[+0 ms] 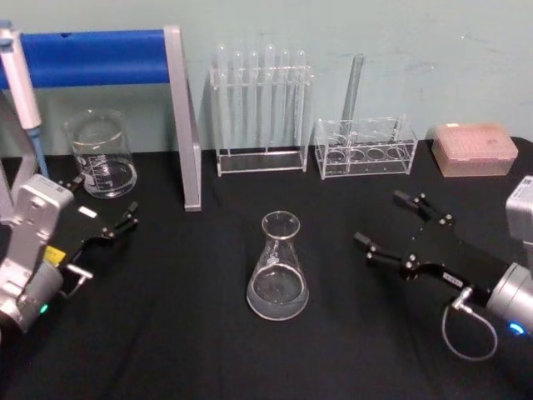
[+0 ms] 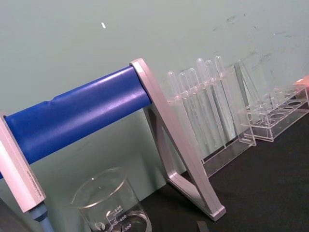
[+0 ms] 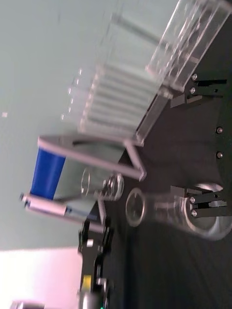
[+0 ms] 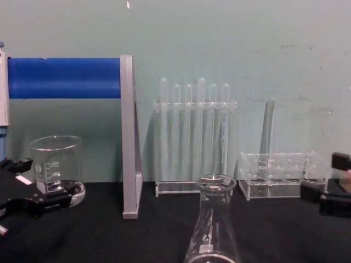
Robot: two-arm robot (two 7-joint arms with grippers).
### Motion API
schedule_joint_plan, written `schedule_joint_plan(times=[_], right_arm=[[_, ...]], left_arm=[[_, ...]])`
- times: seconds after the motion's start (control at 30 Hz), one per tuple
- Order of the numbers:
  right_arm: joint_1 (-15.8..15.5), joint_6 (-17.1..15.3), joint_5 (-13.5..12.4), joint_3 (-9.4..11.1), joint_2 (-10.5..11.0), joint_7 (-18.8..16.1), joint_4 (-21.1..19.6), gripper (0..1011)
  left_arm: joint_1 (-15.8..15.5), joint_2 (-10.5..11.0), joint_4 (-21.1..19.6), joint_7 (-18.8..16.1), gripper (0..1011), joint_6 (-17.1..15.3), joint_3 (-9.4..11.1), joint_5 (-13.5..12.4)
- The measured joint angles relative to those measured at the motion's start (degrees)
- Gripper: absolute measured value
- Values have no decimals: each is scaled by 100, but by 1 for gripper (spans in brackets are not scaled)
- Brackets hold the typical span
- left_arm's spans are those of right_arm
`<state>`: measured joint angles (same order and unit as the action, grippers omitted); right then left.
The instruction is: Grasp the erlenmeyer flask with one hand, shake it three times, then place it back.
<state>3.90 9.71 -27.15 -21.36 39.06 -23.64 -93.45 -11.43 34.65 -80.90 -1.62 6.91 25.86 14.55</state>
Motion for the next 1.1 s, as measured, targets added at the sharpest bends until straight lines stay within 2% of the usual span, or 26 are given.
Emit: schedule_joint_plan(times=[0.03, 0.17, 0.6, 1.1], right_arm=[[-21, 1, -59, -16, 2, -175, -45, 1000], [-27, -8, -137, -53, -17, -436, -74, 1000], [151, -329, -317, -184, -263, -1069, 130, 1000], [581, -527, -342, -445, -555, -1433, 605, 1000]], left_arm=[[0, 0, 0, 0, 1001, 0, 0, 0], [0, 0, 0, 0, 1001, 0, 0, 0], [0, 0, 0, 0, 1001, 0, 0, 0], [0, 0, 0, 0, 1001, 0, 0, 0]])
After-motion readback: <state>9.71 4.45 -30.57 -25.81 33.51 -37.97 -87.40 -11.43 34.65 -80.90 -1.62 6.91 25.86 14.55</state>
